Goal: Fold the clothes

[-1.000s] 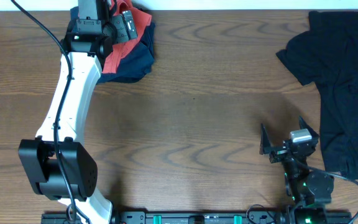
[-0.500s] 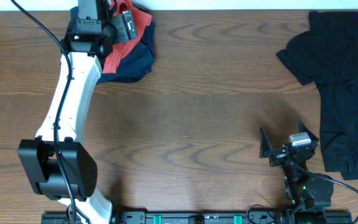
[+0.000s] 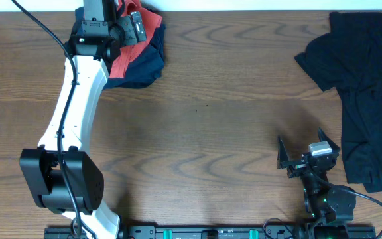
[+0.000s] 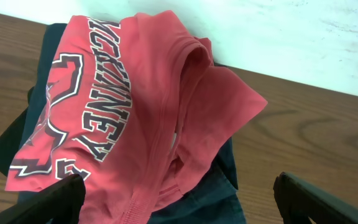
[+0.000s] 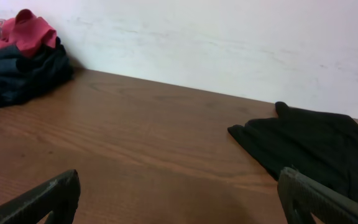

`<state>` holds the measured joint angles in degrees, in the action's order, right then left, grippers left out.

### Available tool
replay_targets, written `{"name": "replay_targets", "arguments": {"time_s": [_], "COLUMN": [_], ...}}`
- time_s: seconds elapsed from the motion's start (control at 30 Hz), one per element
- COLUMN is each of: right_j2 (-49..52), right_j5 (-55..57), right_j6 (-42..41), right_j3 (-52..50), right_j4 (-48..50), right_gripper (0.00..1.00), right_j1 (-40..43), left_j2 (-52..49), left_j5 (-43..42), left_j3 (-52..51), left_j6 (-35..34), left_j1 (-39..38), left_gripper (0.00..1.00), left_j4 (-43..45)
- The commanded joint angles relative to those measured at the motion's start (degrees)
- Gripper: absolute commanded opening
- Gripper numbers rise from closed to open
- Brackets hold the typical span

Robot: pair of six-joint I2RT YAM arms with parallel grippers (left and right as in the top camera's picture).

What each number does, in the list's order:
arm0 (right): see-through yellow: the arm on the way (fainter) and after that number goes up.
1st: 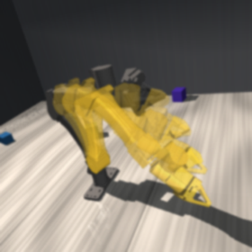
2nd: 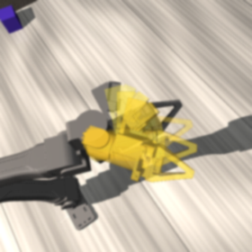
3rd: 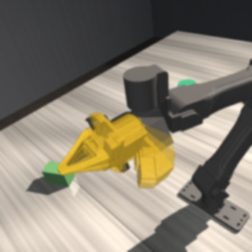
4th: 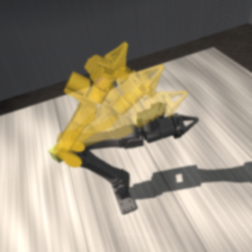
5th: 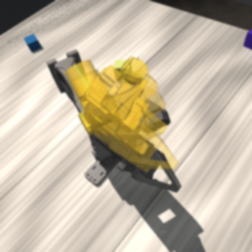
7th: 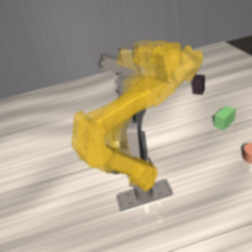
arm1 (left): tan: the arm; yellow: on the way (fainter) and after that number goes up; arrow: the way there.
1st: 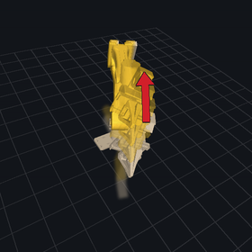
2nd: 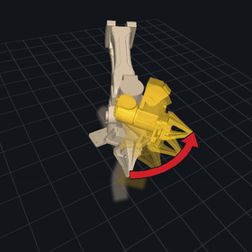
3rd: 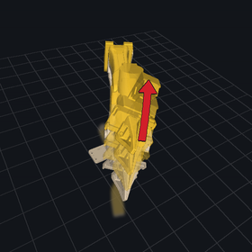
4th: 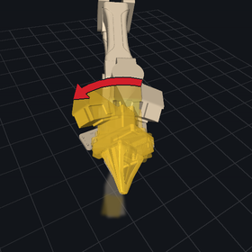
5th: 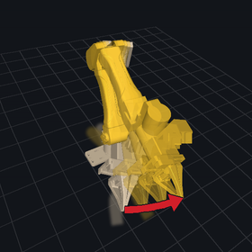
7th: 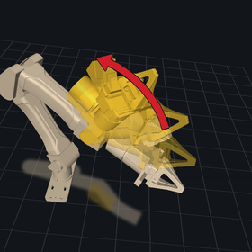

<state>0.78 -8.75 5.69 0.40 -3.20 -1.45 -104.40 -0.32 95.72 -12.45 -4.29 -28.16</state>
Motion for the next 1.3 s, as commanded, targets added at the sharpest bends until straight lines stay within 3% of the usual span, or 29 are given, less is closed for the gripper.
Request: {"name": "replay_targets", "arguments": {"time_s": [0.0, 0.2, 0.43, 0.67, 0.93, 1.27], "right_j2": [-0.39, -0.39, -0.39, -0.39, -0.39, -0.39], "right_j5": [-0.48, -0.48, -0.48, -0.48, -0.48, -0.48], "right_j6": [0.59, 0.59, 0.59, 0.59, 0.59, 0.59], "right_j3": [-0.09, -0.09, -0.09, -0.09, -0.09, -0.09], "right_j4": [-0.26, -0.26, -0.26, -0.26, -0.26, -0.26], "right_gripper": [0.99, 0.99, 0.99, 0.99, 0.99, 0.99], "right_j1": [0.31, 0.31, 0.31, 0.31, 0.31, 0.31], "left_j2": [-0.39, -0.39, 0.35, 8.96, 26.77, 57.72], "left_j5": [-0.35, -0.33, 3.37, 2.01, -0.57, -0.79], "left_j3": [0.09, 0.09, 0.07, -3.98, -20.31, -55.56], "left_j6": [-0.35, -0.28, 0.15, 4.2, 12.92, 11.8], "left_j1": [-0.07, -0.07, 1.09, 1.11, 1.2, 2.51], "left_gripper": [0.98, 0.98, 0.98, 0.98, 0.98, 0.98], "left_j4": [-0.09, -0.28, -7.39, -5.7, 1.57, 18.99]}}
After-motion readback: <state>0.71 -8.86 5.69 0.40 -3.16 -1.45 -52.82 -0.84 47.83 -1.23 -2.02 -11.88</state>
